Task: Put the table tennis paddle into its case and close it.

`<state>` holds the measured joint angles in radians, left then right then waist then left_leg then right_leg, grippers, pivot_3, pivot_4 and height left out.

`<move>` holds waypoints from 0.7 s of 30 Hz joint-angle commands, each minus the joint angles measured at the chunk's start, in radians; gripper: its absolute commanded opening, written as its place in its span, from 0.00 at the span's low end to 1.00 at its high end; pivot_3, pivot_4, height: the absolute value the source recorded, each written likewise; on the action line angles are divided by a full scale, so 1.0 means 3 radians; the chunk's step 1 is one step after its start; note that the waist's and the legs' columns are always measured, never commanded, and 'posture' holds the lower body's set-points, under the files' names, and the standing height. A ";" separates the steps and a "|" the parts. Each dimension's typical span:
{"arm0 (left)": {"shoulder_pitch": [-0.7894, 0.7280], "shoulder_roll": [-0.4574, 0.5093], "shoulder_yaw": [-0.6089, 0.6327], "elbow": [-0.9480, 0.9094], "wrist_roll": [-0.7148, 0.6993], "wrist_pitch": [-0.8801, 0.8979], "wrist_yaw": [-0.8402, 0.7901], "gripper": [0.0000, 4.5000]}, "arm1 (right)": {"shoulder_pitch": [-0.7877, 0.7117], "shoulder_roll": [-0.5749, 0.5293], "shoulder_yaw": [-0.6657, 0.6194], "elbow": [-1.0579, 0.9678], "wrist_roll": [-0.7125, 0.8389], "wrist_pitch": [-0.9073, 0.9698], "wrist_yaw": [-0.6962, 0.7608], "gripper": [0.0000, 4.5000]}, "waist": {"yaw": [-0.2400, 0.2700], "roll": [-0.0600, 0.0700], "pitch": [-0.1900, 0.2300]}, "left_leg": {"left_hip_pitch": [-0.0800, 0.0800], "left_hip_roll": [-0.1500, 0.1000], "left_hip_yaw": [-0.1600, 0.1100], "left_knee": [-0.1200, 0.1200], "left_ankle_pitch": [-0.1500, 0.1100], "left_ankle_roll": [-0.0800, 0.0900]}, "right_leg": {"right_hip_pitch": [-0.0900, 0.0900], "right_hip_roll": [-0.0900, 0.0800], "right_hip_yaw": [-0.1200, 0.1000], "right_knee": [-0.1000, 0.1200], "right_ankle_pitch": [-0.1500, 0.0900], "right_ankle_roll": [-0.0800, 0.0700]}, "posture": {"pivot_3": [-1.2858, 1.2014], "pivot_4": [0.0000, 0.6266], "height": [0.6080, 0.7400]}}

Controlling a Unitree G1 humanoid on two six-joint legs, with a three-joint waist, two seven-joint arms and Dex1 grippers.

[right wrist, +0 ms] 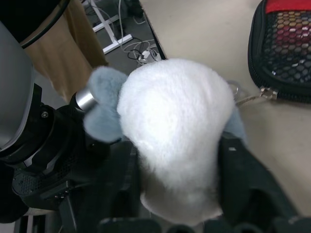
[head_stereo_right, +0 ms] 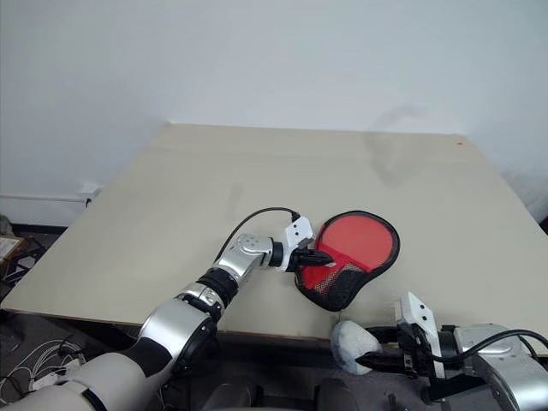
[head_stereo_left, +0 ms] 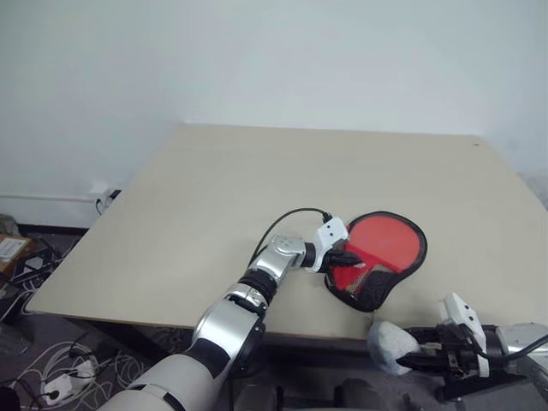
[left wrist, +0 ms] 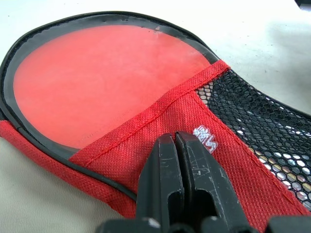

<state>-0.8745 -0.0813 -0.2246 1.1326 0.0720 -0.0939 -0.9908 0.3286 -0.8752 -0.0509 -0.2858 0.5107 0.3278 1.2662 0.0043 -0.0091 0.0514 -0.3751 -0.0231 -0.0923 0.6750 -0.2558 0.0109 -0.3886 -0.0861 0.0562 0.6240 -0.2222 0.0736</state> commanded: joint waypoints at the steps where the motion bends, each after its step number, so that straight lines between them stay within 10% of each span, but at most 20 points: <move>1: -0.0020 -0.0003 -0.0040 0.0029 0.0067 -0.0002 0.0003 0.00 | -0.0023 -0.0061 -0.0097 -0.0189 0.0085 0.0104 -0.0025 0.76 | 0.0002 0.0000 0.0000 | 0.0000 0.0000 -0.0001 0.0001 0.0000 0.0000 | 0.0000 0.0000 0.0000 0.0000 0.0000 0.0000 | 0.52 0.00 1.00; 5: -0.0018 -0.0002 -0.0038 0.0031 0.0067 -0.0002 0.0007 0.00 | -0.0070 -0.0085 -0.0146 -0.0274 0.0149 0.0227 -0.0036 0.99 | 0.0002 0.0000 0.0000 | -0.0001 0.0000 -0.0001 0.0002 0.0000 0.0000 | 0.0000 0.0000 -0.0001 0.0000 0.0000 0.0000 | 0.52 0.00 1.00; 21: -0.0119 0.0133 0.0517 -0.0215 -0.0438 0.0097 -0.0011 0.00 | -0.0843 -0.0110 -0.0581 -0.0474 0.0418 0.0876 -0.0673 0.99 | -0.0001 0.0000 0.0002 | -0.0005 0.0001 0.0000 0.0001 0.0000 0.0000 | -0.0007 0.0000 0.0000 0.0001 0.0000 0.0000 | 0.52 0.00 1.00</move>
<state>-0.8747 -0.0530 -0.1176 1.1243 -0.0089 -0.0664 -0.9977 0.1139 -0.9046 -0.1841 -0.4244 0.6259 0.5775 1.1037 0.0041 -0.0091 0.0522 -0.3764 -0.0229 -0.0925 0.6751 -0.2558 0.0110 -0.3905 -0.0860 0.0561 0.6245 -0.2222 0.0736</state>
